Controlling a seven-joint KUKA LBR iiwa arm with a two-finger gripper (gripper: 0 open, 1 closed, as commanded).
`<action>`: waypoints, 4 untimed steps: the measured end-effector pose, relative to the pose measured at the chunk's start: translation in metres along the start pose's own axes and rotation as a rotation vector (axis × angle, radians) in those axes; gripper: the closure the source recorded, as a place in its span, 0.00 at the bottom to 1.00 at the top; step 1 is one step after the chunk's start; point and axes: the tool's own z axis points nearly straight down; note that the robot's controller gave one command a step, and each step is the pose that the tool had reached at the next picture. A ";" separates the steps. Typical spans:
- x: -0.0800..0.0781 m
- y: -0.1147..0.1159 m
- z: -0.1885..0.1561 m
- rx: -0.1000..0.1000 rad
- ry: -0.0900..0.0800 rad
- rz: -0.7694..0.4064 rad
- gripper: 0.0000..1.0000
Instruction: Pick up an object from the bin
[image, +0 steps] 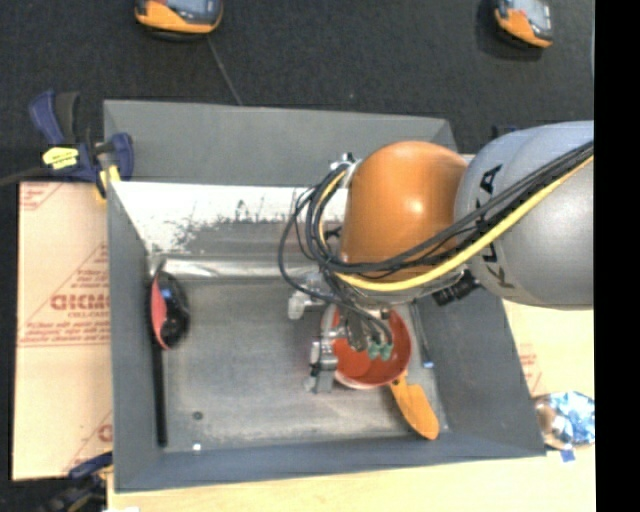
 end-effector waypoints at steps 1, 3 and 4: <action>-0.002 0.000 -0.004 -0.001 -0.008 0.003 0.00; -0.043 -0.069 0.027 -0.001 -0.012 -0.200 0.00; -0.103 -0.080 0.070 0.000 -0.018 -0.185 0.00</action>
Offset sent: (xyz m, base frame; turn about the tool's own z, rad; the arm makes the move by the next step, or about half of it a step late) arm 0.0403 -0.0564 -0.0480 -0.1146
